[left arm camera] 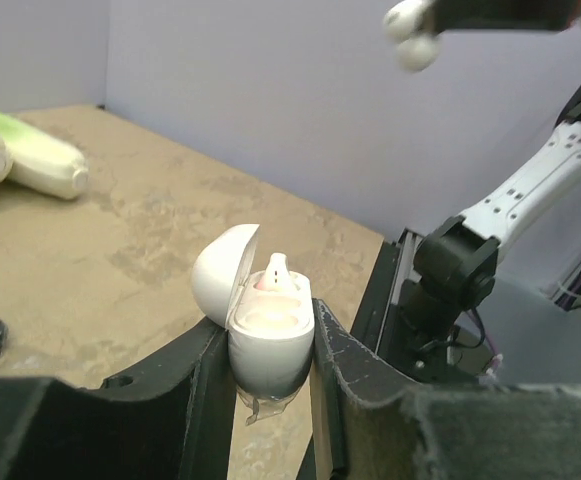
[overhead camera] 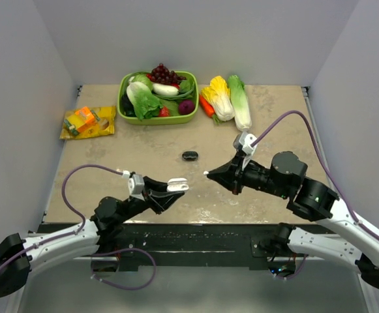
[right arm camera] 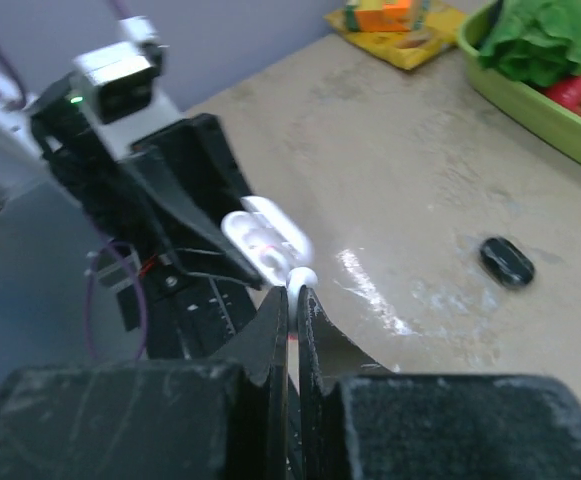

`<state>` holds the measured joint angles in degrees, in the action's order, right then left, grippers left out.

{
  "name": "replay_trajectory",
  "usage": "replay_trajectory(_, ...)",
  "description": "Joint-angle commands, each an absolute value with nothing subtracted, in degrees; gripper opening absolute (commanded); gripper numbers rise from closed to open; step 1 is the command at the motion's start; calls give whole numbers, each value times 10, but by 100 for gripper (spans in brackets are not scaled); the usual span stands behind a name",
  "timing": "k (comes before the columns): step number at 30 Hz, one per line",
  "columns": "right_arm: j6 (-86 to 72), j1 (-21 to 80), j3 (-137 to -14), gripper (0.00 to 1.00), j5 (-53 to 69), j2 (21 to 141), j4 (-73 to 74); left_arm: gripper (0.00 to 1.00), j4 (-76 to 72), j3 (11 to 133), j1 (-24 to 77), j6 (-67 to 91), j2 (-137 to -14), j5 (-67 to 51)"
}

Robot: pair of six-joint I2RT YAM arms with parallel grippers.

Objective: Insert the wireless bluetooth earbuds into the charging case
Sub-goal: Place the earbud in the charging case.

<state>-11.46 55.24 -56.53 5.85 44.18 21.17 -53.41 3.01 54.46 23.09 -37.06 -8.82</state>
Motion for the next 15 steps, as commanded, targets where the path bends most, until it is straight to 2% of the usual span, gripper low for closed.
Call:
replay_trajectory(1,-70,557,-592,0,220,443,246,0,-484,76,547,195,-406,-102)
replay_trajectory(9,-57,606,-585,0,237,460,238,0,-523,150,547,174,-521,-320)
replay_trajectory(15,-48,636,-586,0,225,479,243,0,-580,165,547,196,-577,-389)
